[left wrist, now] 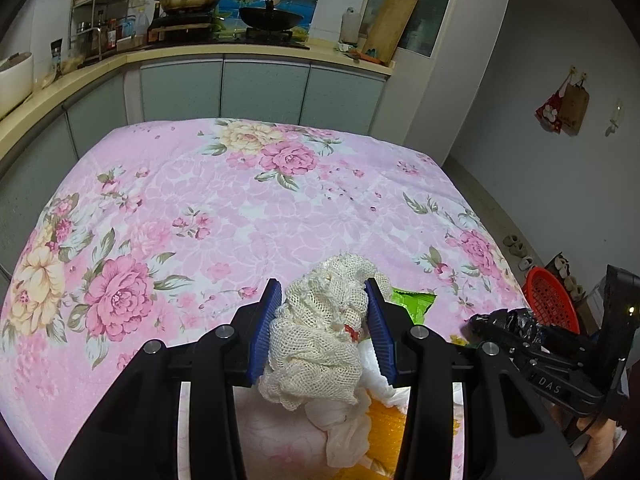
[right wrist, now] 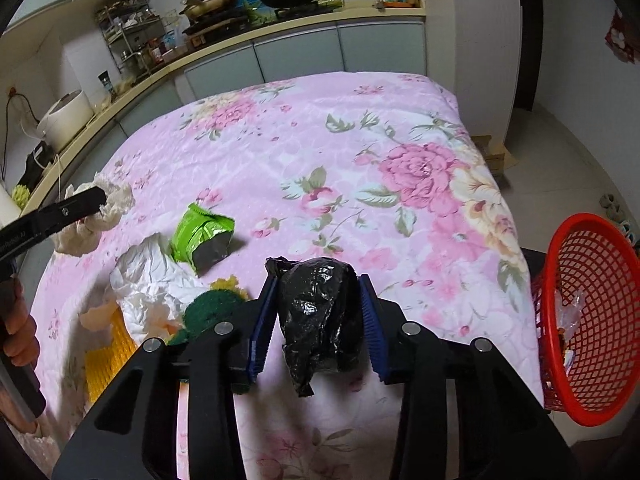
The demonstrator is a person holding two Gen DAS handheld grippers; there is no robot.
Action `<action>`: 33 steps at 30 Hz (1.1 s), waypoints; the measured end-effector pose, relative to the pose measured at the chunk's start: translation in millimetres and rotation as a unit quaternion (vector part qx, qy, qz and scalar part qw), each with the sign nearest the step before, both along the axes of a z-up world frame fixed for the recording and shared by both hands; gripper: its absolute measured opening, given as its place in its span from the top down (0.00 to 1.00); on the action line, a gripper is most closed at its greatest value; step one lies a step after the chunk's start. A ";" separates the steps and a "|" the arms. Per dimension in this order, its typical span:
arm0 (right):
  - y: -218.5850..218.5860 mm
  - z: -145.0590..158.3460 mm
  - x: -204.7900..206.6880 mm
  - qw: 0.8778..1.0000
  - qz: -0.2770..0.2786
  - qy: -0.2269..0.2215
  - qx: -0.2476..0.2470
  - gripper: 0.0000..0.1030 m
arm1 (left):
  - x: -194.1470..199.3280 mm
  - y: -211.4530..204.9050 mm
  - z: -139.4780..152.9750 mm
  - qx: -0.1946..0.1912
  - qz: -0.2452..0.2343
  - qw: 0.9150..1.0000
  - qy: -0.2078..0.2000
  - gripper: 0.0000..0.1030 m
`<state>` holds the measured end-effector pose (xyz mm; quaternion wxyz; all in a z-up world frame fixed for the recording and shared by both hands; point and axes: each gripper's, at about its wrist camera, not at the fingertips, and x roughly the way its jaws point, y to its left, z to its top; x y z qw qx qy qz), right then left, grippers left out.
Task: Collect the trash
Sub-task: 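Carry the mesh cloth and black bag in both tools over the red wastebasket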
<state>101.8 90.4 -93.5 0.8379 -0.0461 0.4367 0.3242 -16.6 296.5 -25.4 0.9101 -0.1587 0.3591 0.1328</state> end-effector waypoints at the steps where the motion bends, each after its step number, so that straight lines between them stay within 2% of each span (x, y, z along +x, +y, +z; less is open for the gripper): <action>1: -0.8 1.2 0.8 1.000 -0.001 0.000 0.002 0.63 | 0.5 -1.1 0.8 0.001 0.000 1.000 0.000 0.60; 16: -31.9 49.0 -4.1 0.997 -0.024 -0.041 0.058 0.63 | 16.1 -37.8 26.2 0.043 -0.018 0.999 -0.019 0.60; 26: -64.7 79.6 -3.4 0.992 -0.052 -0.068 0.091 0.63 | 33.9 -76.5 39.1 0.065 -0.055 0.996 -0.026 0.60; 33: -92.7 88.4 1.1 0.989 -0.085 -0.072 0.096 0.63 | 50.4 -108.6 45.6 0.072 -0.090 0.993 -0.034 0.60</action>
